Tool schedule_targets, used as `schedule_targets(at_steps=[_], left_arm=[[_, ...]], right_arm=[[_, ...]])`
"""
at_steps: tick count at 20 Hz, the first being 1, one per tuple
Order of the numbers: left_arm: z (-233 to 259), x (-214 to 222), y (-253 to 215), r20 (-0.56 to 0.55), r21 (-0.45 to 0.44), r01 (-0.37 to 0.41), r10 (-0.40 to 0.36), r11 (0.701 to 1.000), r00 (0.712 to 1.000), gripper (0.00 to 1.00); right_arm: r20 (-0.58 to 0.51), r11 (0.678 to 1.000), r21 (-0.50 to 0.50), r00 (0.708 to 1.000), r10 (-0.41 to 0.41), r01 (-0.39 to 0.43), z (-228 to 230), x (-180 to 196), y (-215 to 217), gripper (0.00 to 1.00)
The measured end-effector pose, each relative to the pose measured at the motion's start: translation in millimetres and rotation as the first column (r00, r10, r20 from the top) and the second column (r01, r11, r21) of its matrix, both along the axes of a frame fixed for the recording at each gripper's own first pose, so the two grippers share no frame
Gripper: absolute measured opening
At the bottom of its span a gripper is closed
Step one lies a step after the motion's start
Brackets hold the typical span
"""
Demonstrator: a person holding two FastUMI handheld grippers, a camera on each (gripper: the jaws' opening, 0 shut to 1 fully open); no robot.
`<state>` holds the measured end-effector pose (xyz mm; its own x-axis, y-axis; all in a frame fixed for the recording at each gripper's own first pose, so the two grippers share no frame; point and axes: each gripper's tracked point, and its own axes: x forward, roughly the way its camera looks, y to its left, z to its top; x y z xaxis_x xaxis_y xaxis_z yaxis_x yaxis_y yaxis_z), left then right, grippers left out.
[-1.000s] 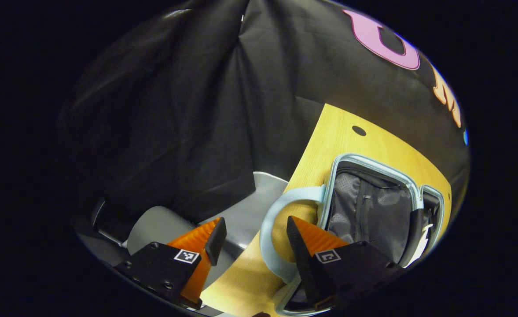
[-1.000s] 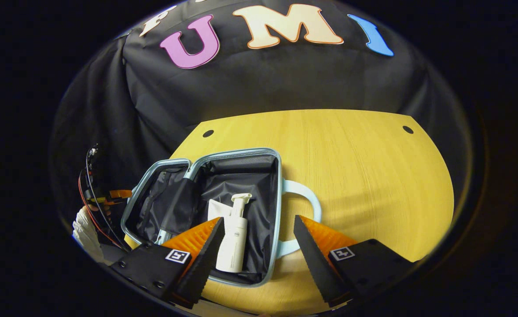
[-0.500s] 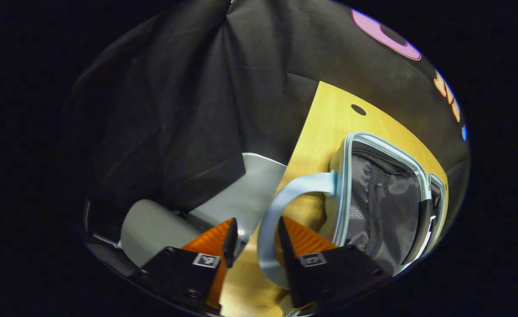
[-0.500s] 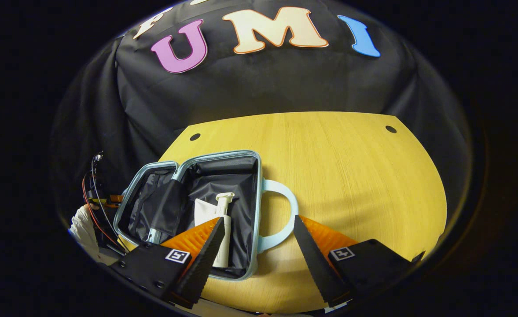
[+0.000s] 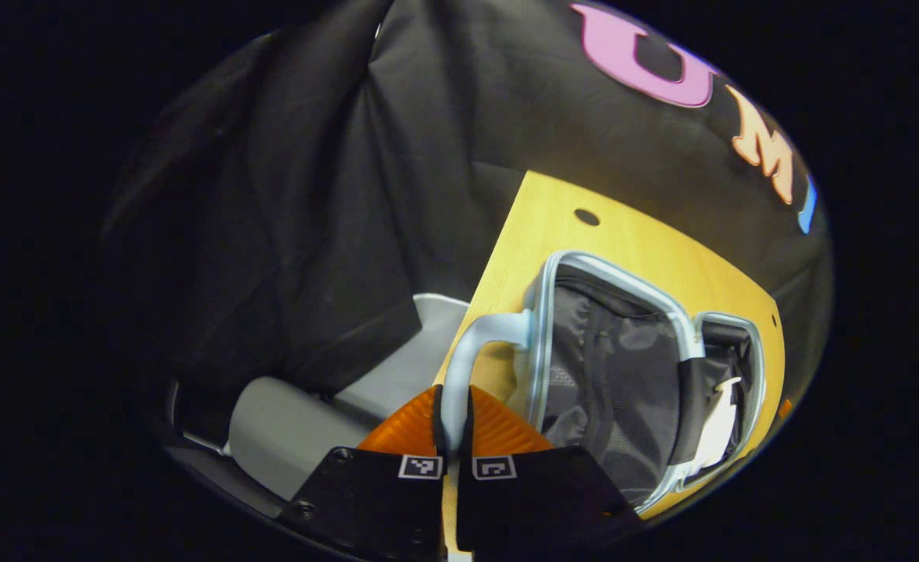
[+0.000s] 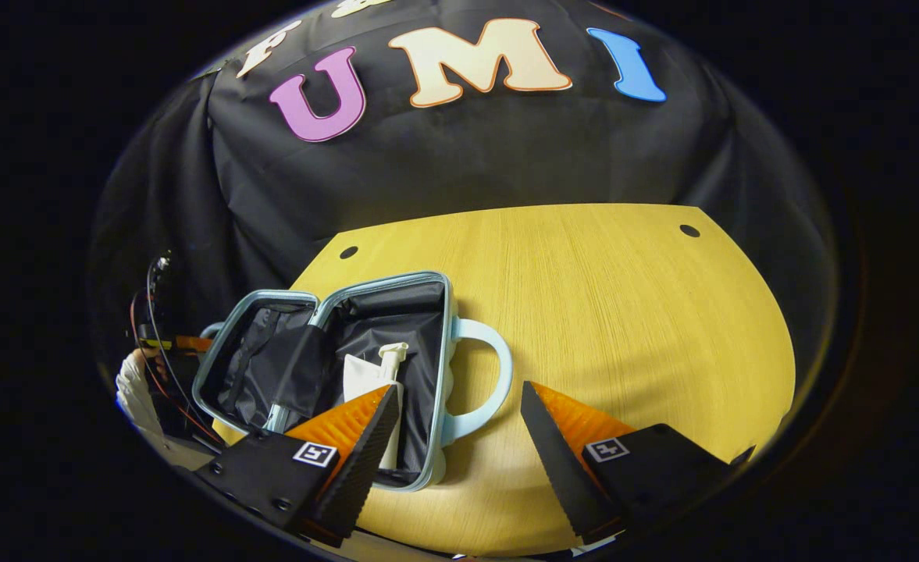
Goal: First open the suitcase, pack the skin care products into it, and then close the suitcase.
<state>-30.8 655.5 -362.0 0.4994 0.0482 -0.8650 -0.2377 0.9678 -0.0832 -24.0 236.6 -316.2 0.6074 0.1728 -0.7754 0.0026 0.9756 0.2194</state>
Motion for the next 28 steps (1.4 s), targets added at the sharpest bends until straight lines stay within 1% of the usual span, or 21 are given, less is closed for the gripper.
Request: schedule_targets(at_steps=[2,7,9,10,11,12,14,15,17,18,19,21,22,24,25,26,27,28], left_arm=[[31.5,2.7,-10.5,0.041,0.02,0.027,-0.028,0.999,0.999,0.0],[87.8,7.4,-50.3,0.11,0.046,0.071,-0.075,0.996,0.991,0.0],[102.8,6.8,-68.8,0.129,0.048,0.086,-0.092,0.995,0.987,0.0],[111.0,11.9,-72.8,0.137,0.047,0.096,-0.102,0.994,0.985,0.02],[119.7,15.5,-80.5,0.153,0.05,0.104,-0.111,0.993,0.982,0.0],[128.8,18.7,-90.0,0.165,0.046,0.111,-0.117,0.993,0.979,0.01],[148.2,23.9,-115.1,0.198,0.034,0.14,-0.144,0.99,0.969,0.0],[157.2,26.5,-126.8,0.212,0.027,0.16,-0.162,0.987,0.964,0.0],[174.9,33.1,-156.1,0.246,0.018,0.215,-0.213,0.976,0.946,0.0],[181.4,36.8,-172.2,0.261,0.014,0.246,-0.241,0.969,0.935,0.0],[185.9,38.9,-187.5,0.27,0.008,0.271,-0.263,0.963,0.926,0.0],[194.3,43.1,-216.1,0.287,-0.007,0.317,-0.302,0.948,0.909,0.0],[198.2,44.4,-231.0,0.301,-0.027,0.334,-0.31,0.942,0.902,0.0],[201.9,47.2,-264.1,0.326,-0.076,0.373,-0.33,0.925,0.886,0.01],[203.1,48.8,-278.6,0.342,-0.103,0.391,-0.336,0.915,0.878,0.0],[205.4,51.1,-295.3,0.353,-0.136,0.406,-0.338,0.904,0.872,0.0],[206.8,50.7,-311.2,0.367,-0.171,0.418,-0.336,0.892,0.868,0.0],[206.5,51.7,-326.5,0.372,-0.199,0.432,-0.34,0.88,0.864,0.0]], right_arm=[[0.009,1.0,0.019,1.0,0.017,-0.017,0.2,2.1,1.2,0.99],[0.027,0.997,0.047,0.998,0.052,-0.053,4.0,1.8,-9.2,0.99],[0.038,0.997,0.057,0.998,0.043,-0.045,9.2,3.4,-21.4,0.99],[0.043,0.997,0.062,0.998,0.035,-0.038,10.6,4.3,-28.0,0.99],[0.045,0.997,0.066,0.999,0.026,-0.029,11.7,3.6,-35.9,0.99],[0.047,0.997,0.07,0.999,0.017,-0.021,12.5,3.6,-42.9,0.97],[0.047,0.997,0.077,0.999,0.0,-0.004,13.5,3.5,-56.2,0.99],[0.048,0.997,0.082,0.999,-0.006,0.002,14.2,2.0,-62.2,0.97],[0.047,0.996,0.086,0.999,-0.015,0.011,13.8,0.5,-73.0,0.97],[0.045,0.996,0.087,0.999,-0.018,0.014,13.2,-0.8,-77.5,0.99],[0.044,0.996,0.088,0.999,-0.021,0.017,12.7,-3.1,-81.9,0.97],[0.05,0.996,0.088,0.998,-0.03,0.026,14.7,-6.9,-91.9,0.97],[0.054,0.996,0.087,0.998,-0.037,0.032,15.8,-8.3,-98.1,0.99],[0.056,0.995,0.087,0.997,-0.056,0.051,17.5,-13.0,-110.8,0.97],[0.056,0.994,0.086,0.996,-0.067,0.063,17.7,-15.6,-117.6,0.97],[0.055,0.993,0.087,0.995,-0.079,0.074,18.1,-18.4,-123.8,0.99],[0.055,0.993,0.086,0.995,-0.089,0.084,18.6,-21.3,-130.4,0.97],[0.054,0.992,0.082,0.994,-0.097,0.093,19.2,-24.1,-136.5,0.99]])
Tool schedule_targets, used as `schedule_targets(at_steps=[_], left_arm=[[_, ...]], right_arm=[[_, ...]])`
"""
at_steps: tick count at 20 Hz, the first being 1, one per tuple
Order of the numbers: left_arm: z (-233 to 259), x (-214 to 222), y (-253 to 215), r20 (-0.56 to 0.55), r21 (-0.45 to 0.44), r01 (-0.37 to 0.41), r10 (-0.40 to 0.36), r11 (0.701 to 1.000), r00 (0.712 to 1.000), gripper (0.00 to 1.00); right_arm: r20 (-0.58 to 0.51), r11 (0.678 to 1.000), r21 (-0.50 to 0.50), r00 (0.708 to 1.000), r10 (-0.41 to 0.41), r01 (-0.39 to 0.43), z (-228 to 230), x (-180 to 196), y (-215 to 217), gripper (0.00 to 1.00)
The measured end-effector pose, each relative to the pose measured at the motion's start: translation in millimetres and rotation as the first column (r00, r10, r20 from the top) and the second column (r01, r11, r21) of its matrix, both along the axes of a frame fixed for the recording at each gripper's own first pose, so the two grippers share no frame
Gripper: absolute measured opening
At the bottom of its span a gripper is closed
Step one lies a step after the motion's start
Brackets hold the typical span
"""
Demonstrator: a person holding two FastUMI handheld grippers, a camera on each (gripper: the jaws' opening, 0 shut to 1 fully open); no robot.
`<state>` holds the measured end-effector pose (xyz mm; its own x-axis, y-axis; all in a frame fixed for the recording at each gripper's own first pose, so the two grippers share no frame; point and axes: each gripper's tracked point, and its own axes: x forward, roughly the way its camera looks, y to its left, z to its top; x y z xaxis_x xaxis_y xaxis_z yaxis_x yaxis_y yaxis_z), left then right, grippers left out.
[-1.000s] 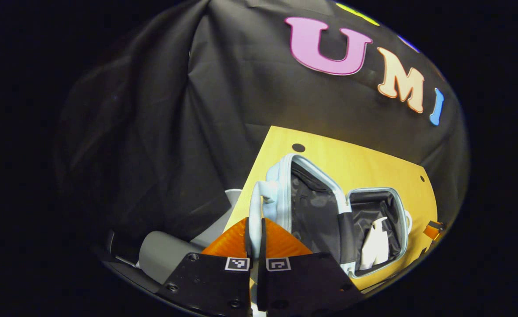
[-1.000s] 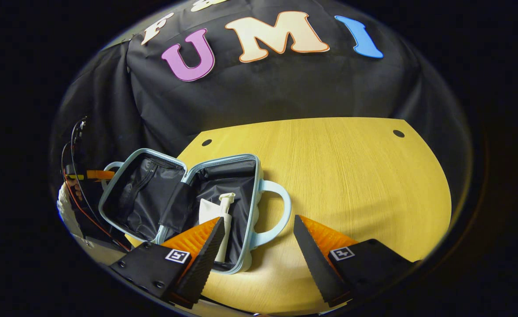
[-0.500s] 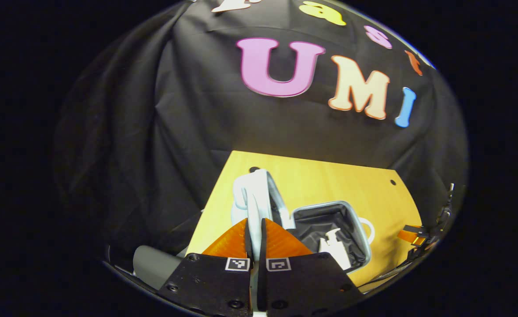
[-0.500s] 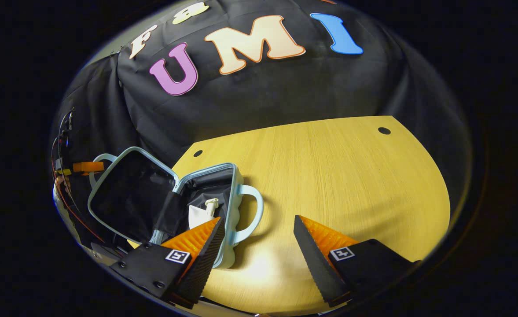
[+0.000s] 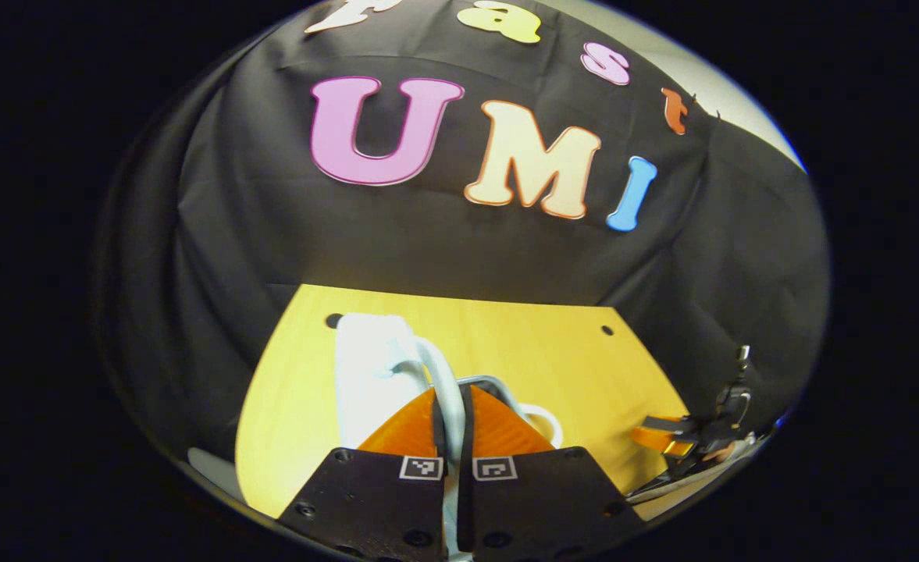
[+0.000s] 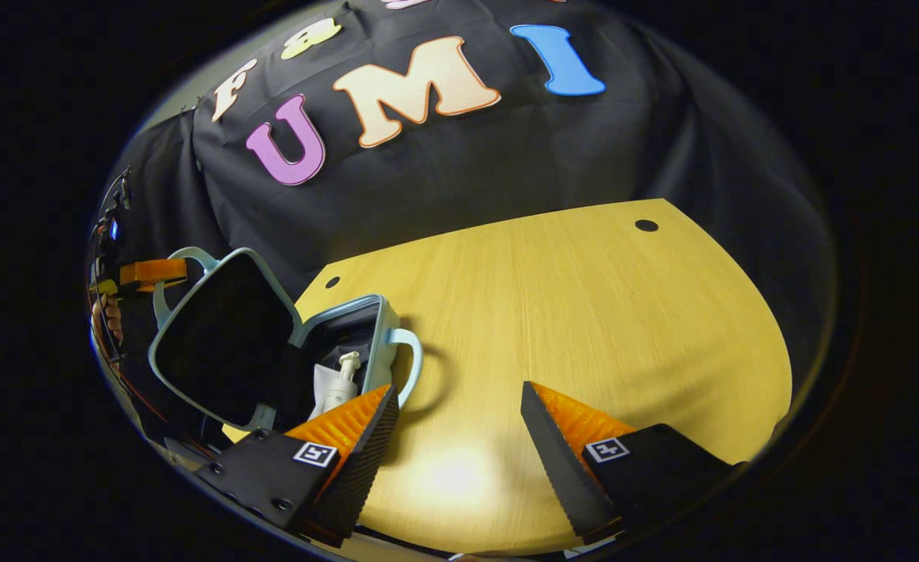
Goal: First open the suitcase, pack the skin care products into it, and then close the suitcase.
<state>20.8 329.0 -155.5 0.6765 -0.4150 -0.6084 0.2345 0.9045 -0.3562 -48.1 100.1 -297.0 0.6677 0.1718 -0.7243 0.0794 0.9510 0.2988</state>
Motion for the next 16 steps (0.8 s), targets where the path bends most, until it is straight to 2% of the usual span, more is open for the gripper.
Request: schedule_targets(at_steps=[7,10,11,16], left_arm=[[-17.8,-5.2,-81.5,-0.047,-0.084,0.086,-0.09,0.993,0.995,0.0],[-34.2,-8.3,-114.1,-0.075,-0.079,0.126,-0.132,0.989,0.988,0.0],[-40.2,-9.9,-122.7,-0.086,-0.078,0.137,-0.144,0.988,0.986,0.0],[-76.5,-16.8,-164.9,-0.147,-0.076,0.161,-0.171,0.984,0.974,0.0]], right_arm=[[0.006,0.997,-0.018,0.998,-0.069,0.069,7.5,-12.1,-46.8,0.99],[0.002,0.996,-0.026,0.996,-0.09,0.09,7.7,-16.3,-64.4,0.97],[0.001,0.995,-0.031,0.995,-0.096,0.096,7.9,-17.7,-69.4,0.99],[-0.004,0.991,-0.049,0.992,-0.128,0.127,10.1,-28.0,-96.5,0.97]])
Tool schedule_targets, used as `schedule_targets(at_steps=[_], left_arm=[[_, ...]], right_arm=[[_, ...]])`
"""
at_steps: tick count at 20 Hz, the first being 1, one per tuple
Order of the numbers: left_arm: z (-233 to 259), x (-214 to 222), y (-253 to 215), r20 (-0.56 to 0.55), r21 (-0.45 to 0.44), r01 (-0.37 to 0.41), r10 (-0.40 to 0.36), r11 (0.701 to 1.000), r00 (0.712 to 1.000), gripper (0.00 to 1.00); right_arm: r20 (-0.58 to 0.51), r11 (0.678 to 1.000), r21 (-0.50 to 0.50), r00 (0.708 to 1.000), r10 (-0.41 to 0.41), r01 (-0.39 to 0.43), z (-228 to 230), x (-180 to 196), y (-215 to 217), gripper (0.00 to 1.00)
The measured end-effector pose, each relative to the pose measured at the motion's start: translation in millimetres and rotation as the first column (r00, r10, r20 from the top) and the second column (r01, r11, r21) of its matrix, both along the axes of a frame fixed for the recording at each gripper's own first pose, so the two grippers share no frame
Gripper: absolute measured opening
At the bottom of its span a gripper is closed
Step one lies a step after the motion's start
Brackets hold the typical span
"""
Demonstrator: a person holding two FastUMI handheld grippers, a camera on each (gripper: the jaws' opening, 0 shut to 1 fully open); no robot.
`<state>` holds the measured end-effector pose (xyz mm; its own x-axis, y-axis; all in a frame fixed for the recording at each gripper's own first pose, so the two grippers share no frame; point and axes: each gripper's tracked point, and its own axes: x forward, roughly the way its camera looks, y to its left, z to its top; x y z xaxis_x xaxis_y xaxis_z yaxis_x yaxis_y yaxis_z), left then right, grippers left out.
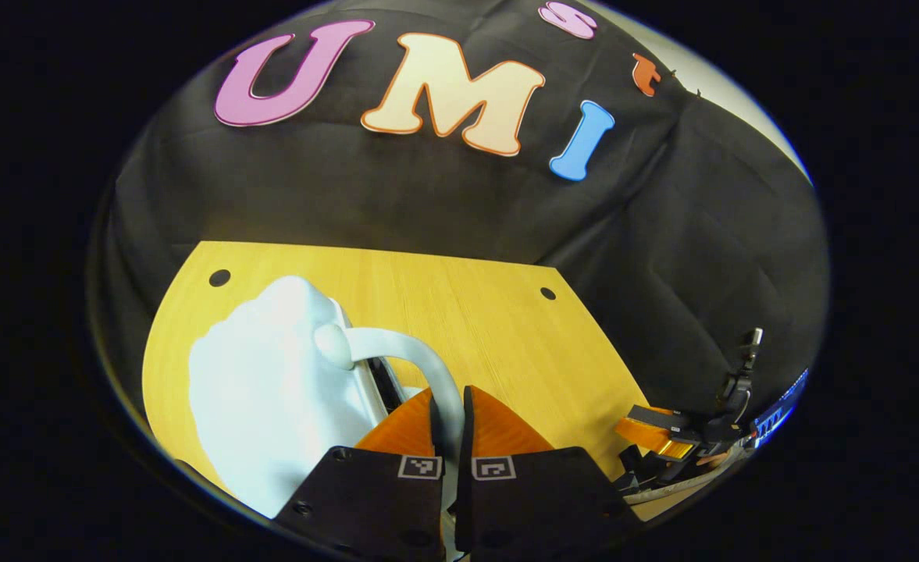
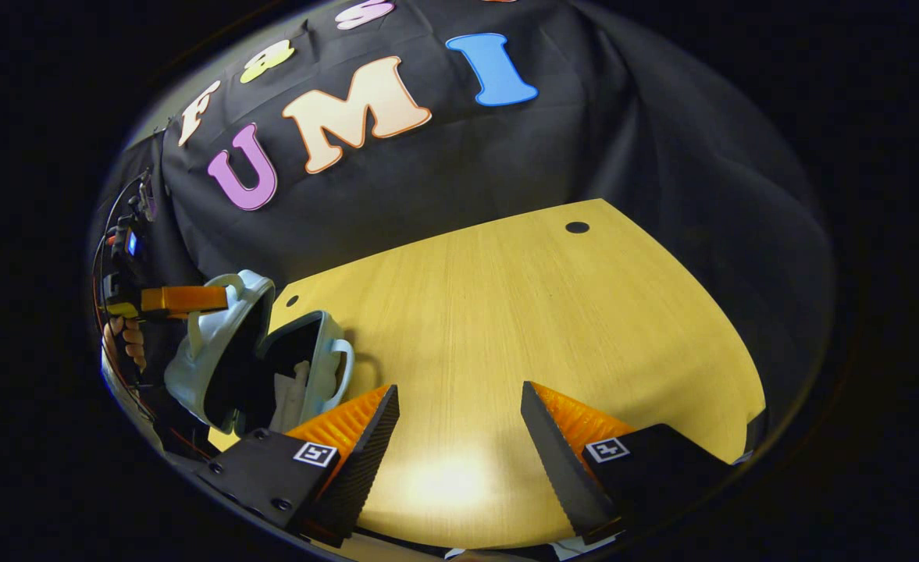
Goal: First open the suitcase, pack the skin care products into it, and then close the suitcase.
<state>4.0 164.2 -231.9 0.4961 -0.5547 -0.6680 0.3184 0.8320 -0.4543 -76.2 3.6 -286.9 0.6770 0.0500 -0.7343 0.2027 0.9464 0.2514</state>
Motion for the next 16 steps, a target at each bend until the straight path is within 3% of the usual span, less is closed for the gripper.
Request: schedule_targets(at_steps=[5,13,16], left_arm=[[-51.5,-7.9,-35.5,-0.081,0.035,0.002,0.001,0.999,0.997,0.0],[-121.6,-20.9,-60.2,-0.154,0.195,0.052,-0.022,0.979,0.988,0.01],[-132.7,-21.7,-65.7,-0.151,0.218,0.045,-0.012,0.975,0.988,0.03]], right_arm=[[-0.008,0.999,-0.016,0.999,-0.034,0.034,2.0,-11.8,-30.8,0.97],[-0.017,0.996,-0.034,0.996,-0.084,0.083,4.5,-26.3,-69.5,0.97],[-0.02,0.997,-0.034,0.997,-0.076,0.076,6.0,-26.1,-74.7,0.97]])
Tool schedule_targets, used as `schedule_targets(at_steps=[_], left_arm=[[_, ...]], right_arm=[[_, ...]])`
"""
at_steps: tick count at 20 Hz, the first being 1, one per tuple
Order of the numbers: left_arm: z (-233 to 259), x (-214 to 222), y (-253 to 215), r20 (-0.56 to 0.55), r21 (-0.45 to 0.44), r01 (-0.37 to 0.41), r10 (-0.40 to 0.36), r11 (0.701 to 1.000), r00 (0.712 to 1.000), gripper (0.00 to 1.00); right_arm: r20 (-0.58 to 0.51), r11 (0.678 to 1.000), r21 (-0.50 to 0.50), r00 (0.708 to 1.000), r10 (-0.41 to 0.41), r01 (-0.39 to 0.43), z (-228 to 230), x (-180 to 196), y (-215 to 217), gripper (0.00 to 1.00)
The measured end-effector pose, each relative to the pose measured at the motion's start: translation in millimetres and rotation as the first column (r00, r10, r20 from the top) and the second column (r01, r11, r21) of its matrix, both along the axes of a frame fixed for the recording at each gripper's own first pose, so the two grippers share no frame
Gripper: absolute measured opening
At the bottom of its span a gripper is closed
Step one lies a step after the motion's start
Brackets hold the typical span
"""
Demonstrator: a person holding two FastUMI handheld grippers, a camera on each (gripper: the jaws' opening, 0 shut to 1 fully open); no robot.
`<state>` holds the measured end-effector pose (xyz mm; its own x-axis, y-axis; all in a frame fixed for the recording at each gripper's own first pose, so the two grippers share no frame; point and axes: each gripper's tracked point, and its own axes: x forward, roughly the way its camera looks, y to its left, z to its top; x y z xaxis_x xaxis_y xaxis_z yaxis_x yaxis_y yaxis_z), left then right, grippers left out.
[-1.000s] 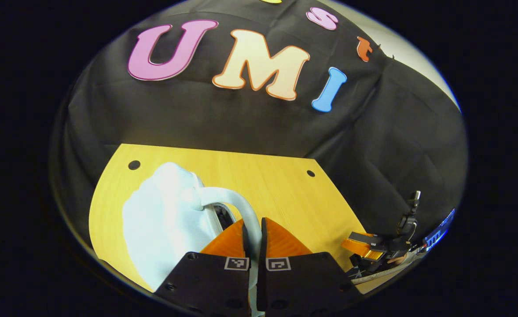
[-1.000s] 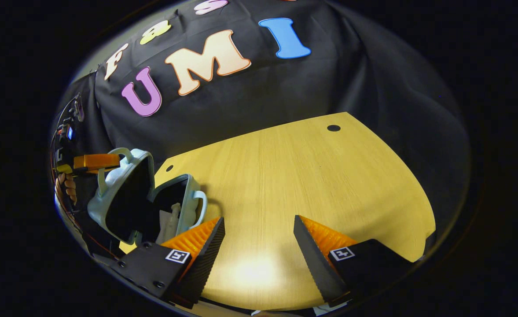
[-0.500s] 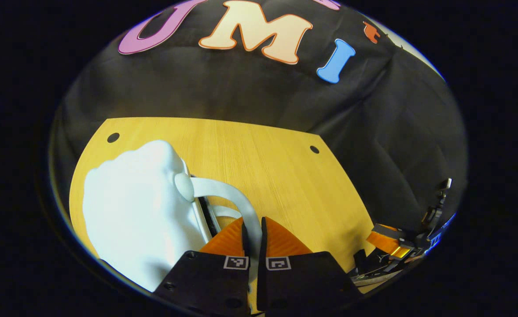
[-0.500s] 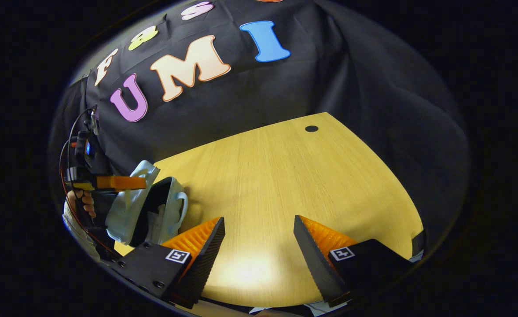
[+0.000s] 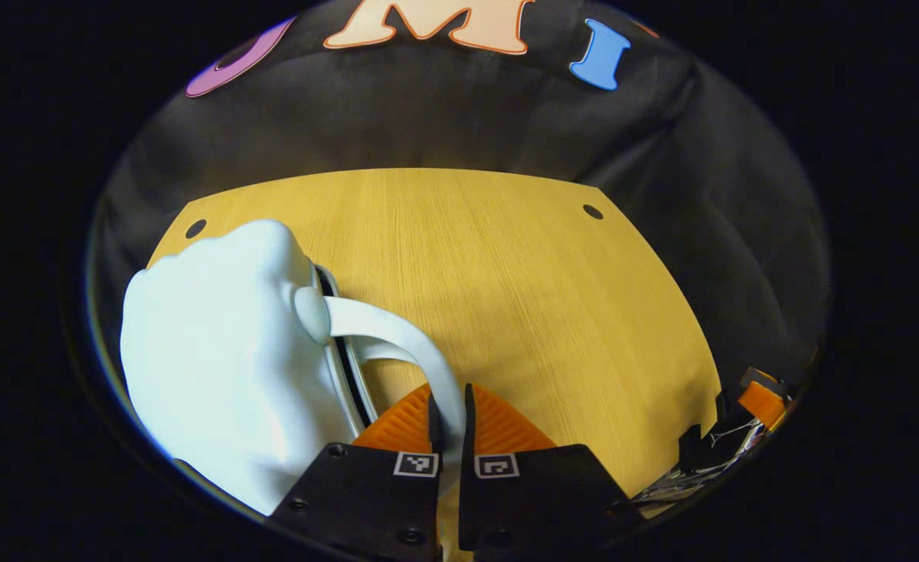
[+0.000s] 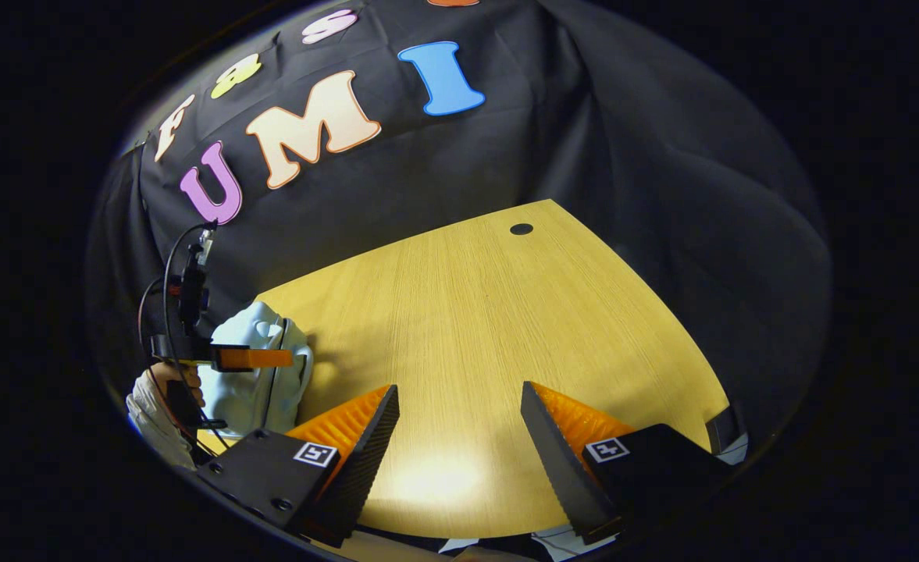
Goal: First open the suitcase, pack the skin care products into it, and then close the suitcase.
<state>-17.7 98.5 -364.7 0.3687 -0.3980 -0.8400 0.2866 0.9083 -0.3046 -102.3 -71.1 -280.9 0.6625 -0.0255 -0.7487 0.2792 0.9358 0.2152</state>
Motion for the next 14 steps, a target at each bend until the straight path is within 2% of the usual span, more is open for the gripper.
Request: schedule_targets(at_steps=[2,3,4,5,6,7,8,9,11,14], left_arm=[[-11.9,2.1,2.0,0.013,0.059,-0.041,0.04,0.997,0.999,0.12],[-9.8,5.9,-1.5,0.047,0.071,-0.057,0.054,0.996,0.997,0.13],[-3.8,10.3,-2.4,0.095,0.087,-0.079,0.071,0.993,0.993,0.3],[6.2,17.3,-2.4,0.166,0.104,-0.107,0.089,0.989,0.982,0.37],[19.3,20.7,-0.9,0.234,0.116,-0.128,0.098,0.985,0.967,0.6],[32.2,23.3,-0.5,0.291,0.122,-0.145,0.104,0.982,0.951,0.73],[45.8,20.2,0.7,0.337,0.126,-0.154,0.104,0.98,0.936,0.94],[63.9,18.6,-1.3,0.387,0.119,-0.167,0.109,0.979,0.915,0.99],[97.2,16.6,-5.3,0.485,0.107,-0.2,0.125,0.974,0.865,0.98],[159.4,2.8,-1.8,0.624,0.062,-0.261,0.167,0.963,0.763,0.97]], right_arm=[[0.007,1.0,0.0,1.0,0.012,-0.012,2.8,2.4,-2.1,0.99],[0.012,1.0,0.0,1.0,0.02,-0.02,4.4,4.7,-3.6,0.97],[0.019,1.0,-0.006,0.999,0.03,-0.03,6.2,7.3,-5.7,0.97],[0.029,0.999,-0.016,0.999,0.046,-0.045,9.0,9.4,-7.4,0.99],[0.041,0.998,-0.025,0.997,0.063,-0.062,13.4,12.7,-7.7,0.99],[0.056,0.996,-0.03,0.995,0.08,-0.078,16.7,16.6,-7.5,0.99],[0.07,0.995,-0.028,0.993,0.098,-0.096,21.1,20.8,-6.0,0.99],[0.09,0.993,-0.03,0.989,0.116,-0.114,27.1,24.7,-4.6,0.99],[0.137,0.986,-0.061,0.978,0.159,-0.152,41.3,34.6,-4.7,0.99],[0.263,0.979,-0.127,0.946,0.188,-0.16,81.5,54.6,-2.7,0.99]])
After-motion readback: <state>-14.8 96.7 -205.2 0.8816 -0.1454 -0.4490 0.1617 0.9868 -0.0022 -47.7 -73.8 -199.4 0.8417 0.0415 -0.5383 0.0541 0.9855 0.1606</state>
